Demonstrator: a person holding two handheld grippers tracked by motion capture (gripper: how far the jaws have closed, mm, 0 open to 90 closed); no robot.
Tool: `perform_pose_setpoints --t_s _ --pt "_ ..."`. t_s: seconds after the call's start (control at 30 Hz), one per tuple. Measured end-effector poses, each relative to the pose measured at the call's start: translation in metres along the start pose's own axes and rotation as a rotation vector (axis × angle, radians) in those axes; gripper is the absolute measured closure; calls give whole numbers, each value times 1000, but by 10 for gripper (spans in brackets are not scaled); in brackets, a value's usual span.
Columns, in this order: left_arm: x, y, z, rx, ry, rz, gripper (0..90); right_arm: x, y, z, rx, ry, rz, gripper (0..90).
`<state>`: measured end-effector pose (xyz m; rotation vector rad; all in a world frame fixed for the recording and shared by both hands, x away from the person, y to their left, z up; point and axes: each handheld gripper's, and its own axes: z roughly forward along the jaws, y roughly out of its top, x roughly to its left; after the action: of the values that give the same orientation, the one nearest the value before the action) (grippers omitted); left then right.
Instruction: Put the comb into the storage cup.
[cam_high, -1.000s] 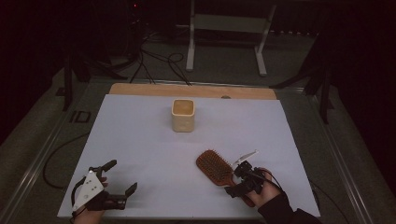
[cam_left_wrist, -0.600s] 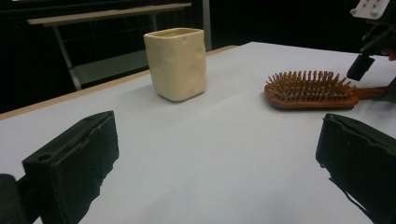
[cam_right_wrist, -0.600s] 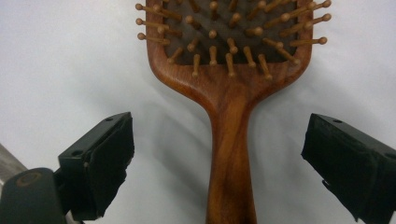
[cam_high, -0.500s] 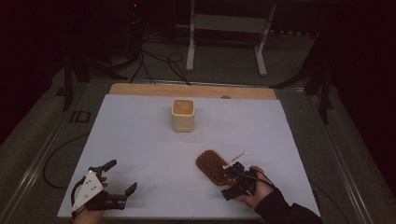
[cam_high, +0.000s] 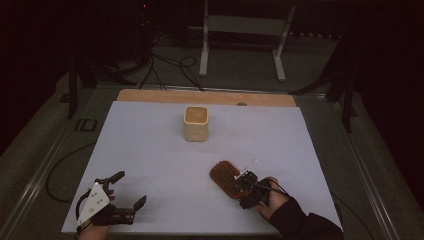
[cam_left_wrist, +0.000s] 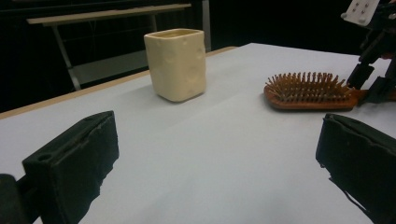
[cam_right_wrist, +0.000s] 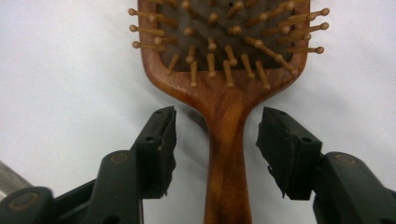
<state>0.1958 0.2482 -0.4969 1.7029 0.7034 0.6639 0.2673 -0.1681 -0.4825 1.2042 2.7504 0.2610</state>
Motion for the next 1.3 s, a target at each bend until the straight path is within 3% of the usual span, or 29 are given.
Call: perform_pose_setpoints --t_s 0.33,0.57,0.7,0.8,1.3 --pt "0 0 0 1 1 -3 0 -2 2 7 32 -8 1 618" --pt "0 -1 0 3 -1 -6 0 -4 3 7 59 28 -6 678" --pt "0 -1 0 5 -1 -7 0 3 5 8 71 -13 -42 707" --pt "0 -1 0 4 -1 -7 0 6 3 8 55 -25 -78 725" --pt "2 -2 1 9 5 -17 0 3 -9 6 -36 -3 -75 733"
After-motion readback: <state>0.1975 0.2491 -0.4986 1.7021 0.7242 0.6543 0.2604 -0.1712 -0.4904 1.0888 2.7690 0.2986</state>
